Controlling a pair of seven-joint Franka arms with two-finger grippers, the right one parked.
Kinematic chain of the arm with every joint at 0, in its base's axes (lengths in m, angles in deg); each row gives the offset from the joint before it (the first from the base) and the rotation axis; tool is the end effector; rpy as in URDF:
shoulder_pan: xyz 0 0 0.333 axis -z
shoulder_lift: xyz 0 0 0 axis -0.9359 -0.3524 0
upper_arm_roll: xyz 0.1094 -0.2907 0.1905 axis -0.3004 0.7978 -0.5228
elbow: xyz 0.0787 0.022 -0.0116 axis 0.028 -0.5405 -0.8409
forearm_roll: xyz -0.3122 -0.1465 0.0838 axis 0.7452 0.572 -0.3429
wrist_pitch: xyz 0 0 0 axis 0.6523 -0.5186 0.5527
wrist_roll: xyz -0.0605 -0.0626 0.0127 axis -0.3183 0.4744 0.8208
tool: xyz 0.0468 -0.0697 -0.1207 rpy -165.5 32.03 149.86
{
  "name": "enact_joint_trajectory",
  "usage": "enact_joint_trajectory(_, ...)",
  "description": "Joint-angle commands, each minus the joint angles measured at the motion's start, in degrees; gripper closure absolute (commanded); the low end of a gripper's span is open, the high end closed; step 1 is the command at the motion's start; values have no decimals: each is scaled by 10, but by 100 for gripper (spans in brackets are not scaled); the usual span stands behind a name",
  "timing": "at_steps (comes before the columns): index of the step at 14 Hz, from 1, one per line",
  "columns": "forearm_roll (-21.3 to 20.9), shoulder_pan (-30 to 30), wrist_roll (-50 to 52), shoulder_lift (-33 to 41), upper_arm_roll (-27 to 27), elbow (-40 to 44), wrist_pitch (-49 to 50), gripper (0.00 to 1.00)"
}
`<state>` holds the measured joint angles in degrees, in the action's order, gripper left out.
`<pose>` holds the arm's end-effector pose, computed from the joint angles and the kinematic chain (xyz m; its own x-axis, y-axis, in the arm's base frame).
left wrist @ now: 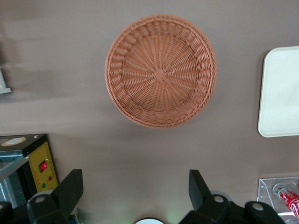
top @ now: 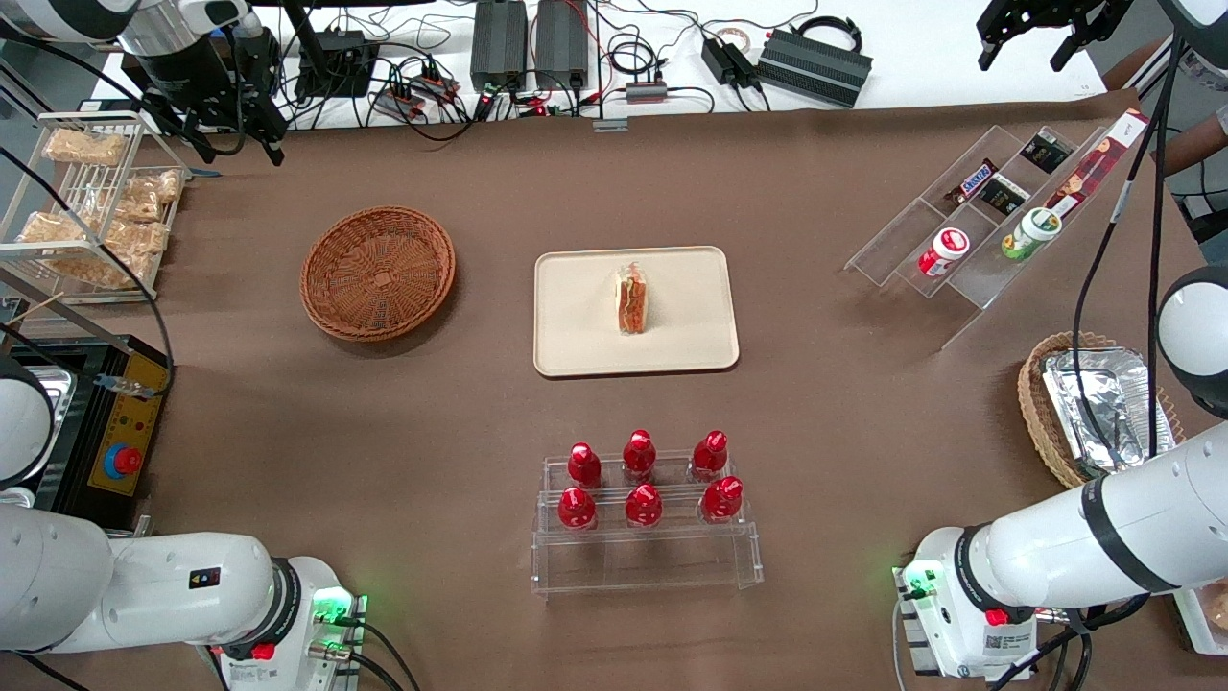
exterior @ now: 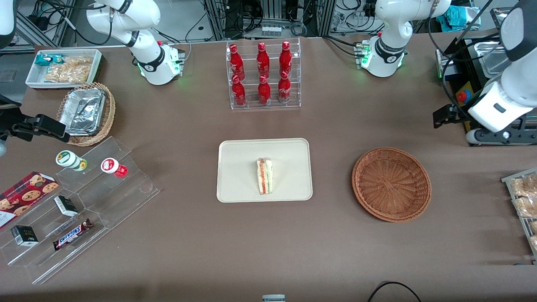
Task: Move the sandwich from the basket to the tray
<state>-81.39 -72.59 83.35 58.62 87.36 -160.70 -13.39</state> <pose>0.5044 -0.0294 0.5953 0.9935 -0.0528 -0.1009 -0.0549 -0.9983 -0.0178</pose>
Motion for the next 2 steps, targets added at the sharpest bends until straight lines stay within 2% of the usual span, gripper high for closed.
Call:
enact_joint_trajectory(1, -8, 16, -3, 8, -20, 11, 1, 0)
enact_joint_trajectory(2, -5, 16, -1, 8, -20, 10, 1, 0)
